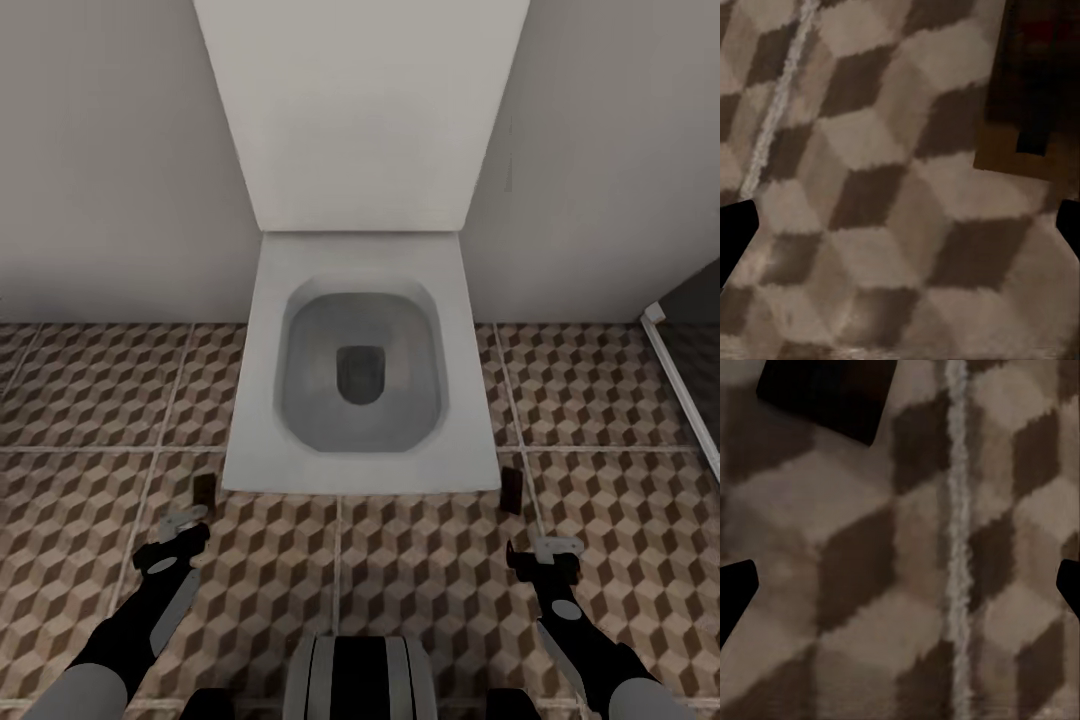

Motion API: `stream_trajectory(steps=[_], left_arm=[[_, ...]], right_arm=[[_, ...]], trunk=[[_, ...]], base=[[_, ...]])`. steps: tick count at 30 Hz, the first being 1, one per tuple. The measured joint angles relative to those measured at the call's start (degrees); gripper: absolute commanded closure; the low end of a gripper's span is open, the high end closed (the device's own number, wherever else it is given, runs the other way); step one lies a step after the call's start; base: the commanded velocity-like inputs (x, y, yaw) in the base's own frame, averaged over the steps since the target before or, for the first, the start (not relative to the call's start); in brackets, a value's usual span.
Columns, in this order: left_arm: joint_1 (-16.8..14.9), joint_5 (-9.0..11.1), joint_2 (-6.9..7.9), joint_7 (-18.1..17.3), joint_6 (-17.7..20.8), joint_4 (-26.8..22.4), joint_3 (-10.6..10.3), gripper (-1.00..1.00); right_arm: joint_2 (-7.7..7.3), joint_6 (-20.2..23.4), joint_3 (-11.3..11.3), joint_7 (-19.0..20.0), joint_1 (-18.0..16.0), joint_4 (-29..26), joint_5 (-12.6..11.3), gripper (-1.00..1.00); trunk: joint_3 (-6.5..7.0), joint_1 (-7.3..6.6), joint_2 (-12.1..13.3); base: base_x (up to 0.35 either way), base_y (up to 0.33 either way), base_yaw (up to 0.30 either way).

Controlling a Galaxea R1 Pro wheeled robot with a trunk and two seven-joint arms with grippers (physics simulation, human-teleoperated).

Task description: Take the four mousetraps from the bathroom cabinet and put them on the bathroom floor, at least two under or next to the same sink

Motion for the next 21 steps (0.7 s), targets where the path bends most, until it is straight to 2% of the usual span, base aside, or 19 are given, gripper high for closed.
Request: stream_trajectory(steps=[21], left_arm=[[0.0, 0.06, 0.04, -0.07, -0.22, 0.0, 0.0, -1.0]], right_arm=[[0.01, -0.01, 0.0, 0.0, 0.0, 0.0, 0.0, -1.0]], trunk=[[0.0, 0.0, 0.0]], base=[[-0.338, 0.0, 0.0]])
